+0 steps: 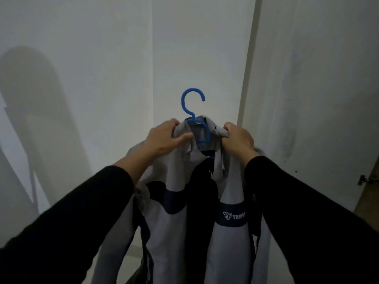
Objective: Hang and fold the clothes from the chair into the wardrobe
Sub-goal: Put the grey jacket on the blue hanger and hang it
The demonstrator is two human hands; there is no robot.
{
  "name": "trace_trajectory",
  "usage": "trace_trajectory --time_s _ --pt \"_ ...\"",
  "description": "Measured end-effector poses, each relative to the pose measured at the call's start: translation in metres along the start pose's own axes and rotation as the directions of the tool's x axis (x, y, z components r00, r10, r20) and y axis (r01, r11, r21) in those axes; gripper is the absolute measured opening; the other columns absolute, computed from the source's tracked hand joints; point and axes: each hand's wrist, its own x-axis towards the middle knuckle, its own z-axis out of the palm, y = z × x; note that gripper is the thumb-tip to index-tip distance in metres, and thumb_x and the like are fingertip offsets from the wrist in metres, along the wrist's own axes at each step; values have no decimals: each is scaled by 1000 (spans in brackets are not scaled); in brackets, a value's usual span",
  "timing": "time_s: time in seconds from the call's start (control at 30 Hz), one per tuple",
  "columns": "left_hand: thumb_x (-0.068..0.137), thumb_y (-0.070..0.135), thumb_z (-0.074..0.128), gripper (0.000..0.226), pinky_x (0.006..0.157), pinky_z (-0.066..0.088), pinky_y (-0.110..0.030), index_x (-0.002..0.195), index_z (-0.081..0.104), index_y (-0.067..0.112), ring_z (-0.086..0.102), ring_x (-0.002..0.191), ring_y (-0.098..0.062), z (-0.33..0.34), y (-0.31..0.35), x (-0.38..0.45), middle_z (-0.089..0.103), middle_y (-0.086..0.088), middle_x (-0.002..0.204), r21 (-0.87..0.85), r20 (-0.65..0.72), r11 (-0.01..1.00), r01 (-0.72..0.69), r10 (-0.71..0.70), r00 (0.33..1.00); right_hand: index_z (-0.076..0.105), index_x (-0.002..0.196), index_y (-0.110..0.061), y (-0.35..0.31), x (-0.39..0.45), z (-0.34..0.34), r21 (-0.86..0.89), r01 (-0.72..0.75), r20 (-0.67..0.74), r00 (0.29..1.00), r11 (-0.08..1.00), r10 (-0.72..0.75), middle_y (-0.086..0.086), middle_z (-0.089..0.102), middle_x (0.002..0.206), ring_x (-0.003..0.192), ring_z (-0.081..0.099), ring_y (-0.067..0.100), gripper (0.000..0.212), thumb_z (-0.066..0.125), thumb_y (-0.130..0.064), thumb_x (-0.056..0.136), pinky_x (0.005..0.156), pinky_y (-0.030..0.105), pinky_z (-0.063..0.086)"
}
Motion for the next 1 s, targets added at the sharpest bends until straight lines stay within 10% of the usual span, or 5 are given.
trace_trajectory --time_s 0.07,0.27,0.4,0.67,1.0 --pt "92 50 47 39 82 48 -37 112 61 19 60 96 -26 -1 5 6 67 -6 105 -45 111 999 -16 20 994 47 82 -16 -1 5 5 98 31 -10 1000 995 -30 5 50 84 80 52 29 9 55 -13 86 60 27 31" --pt "97 44 36 33 77 50 -39 95 59 19 59 85 -26 1 9 15 67 -5 93 -17 -104 1000 13 -15 994 45 101 -18 -9 -7 16 83 6 -343 939 997 23 -1 42 103 97 38 17 51 70 -52 72 84 36 32" --pt "98 44 37 34 77 52 -43 95 59 18 61 84 -29 -1 12 24 67 -7 92 12 -143 1000 20 -18 990 41 114 -13 -14 -15 33 114 -64 -256 962 991 91 6 45 117 107 46 23 67 70 -56 72 90 41 43" --pt "99 39 36 32 76 52 -42 97 57 15 60 82 -28 -11 12 22 66 -7 93 111 -158 993 -27 44 986 41 125 0 -10 -12 26 263 -265 -129 943 928 306 23 49 130 116 51 37 34 46 -8 92 91 37 44" --pt "99 16 38 14 65 41 -36 105 48 9 61 83 -33 -2 22 16 59 -13 100 395 -93 918 -31 73 993 57 113 -2 -49 20 -21 491 -269 -106 926 829 363 15 60 116 105 58 31 26 41 -9 93 71 27 39"
